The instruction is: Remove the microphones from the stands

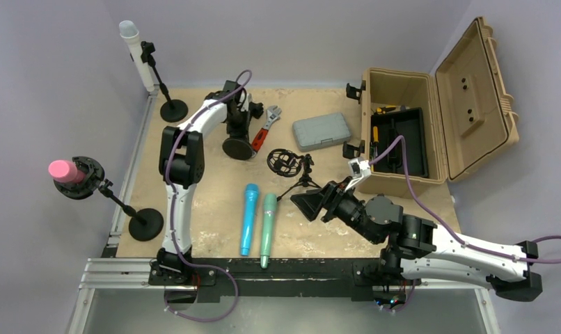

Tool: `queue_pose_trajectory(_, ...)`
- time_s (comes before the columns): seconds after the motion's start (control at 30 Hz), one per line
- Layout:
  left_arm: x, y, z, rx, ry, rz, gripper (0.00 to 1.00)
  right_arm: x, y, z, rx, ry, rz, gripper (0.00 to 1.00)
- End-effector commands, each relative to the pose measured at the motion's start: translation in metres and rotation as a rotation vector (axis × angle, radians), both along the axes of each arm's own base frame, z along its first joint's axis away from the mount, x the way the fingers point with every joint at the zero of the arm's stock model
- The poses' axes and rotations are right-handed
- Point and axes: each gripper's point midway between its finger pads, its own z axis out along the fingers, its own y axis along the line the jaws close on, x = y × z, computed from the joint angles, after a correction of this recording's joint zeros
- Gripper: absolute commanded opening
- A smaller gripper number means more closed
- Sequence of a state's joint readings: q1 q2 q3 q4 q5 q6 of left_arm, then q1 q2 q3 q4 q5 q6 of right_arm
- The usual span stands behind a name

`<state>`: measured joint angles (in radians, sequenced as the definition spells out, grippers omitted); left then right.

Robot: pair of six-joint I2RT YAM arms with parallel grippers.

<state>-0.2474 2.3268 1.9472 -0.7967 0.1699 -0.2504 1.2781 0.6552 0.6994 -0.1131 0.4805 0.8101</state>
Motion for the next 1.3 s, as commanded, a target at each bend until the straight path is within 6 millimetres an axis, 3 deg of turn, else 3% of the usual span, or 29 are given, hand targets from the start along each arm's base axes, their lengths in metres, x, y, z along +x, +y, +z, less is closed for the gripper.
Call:
queue_pose_trajectory(0.0, 0.009, 0.012, 0.018, 0.068, -0.062, 0.019, 0.1, 0.001, -0.006, 0.024, 0.049, -0.022, -0.019, 0.69)
queue_pose_trajectory(0.1, 0.018, 0.021, 0.053, 0.088, -0.151, 0.036, 0.0, 0.001, -0.007, 0.024, 0.051, -0.018, -0.021, 0.69)
queue_pose_trajectory(0.2, 0.026, 0.029, 0.104, 0.095, -0.284, 0.035, 0.0, 0.001, -0.004, 0.023, 0.055, -0.011, -0.017, 0.69)
queue_pose_trajectory(0.33, 0.016, 0.04, 0.169, 0.108, -0.463, 0.025, 0.0, 0.004, 0.003, 0.024, 0.057, -0.004, -0.021, 0.69)
queue_pose_trajectory(0.47, -0.018, 0.04, 0.227, 0.029, -0.62, 0.024, 0.0, 0.019, 0.011, 0.033, 0.044, 0.031, -0.06, 0.81)
queue_pose_trajectory(0.63, -0.08, 0.03, 0.266, -0.144, -0.761, 0.0, 0.0, 0.072, 0.028, 0.064, -0.044, -0.073, 0.027, 0.77)
queue_pose_trajectory(0.8, -0.141, 0.016, 0.278, -0.265, -0.824, -0.105, 0.0, 0.1, 0.046, 0.131, -0.116, -0.262, 0.052, 0.85)
queue_pose_trajectory(0.93, -0.188, 0.003, 0.284, -0.325, -0.891, -0.302, 0.0, 0.132, 0.063, 0.162, -0.137, -0.299, 0.102, 0.89)
queue_pose_trajectory(1.03, -0.213, 0.0, 0.279, -0.314, -0.945, -0.425, 0.0, 0.151, 0.078, 0.169, -0.076, -0.293, 0.236, 0.98)
queue_pose_trajectory(1.13, -0.231, 0.003, 0.281, -0.291, -0.994, -0.497, 0.0, 0.16, 0.087, 0.17, -0.062, -0.302, 0.306, 0.99)
queue_pose_trajectory(1.27, -0.243, -0.002, 0.276, -0.285, -1.024, -0.557, 0.0, 0.168, 0.103, 0.153, -0.127, -0.289, 0.381, 0.99)
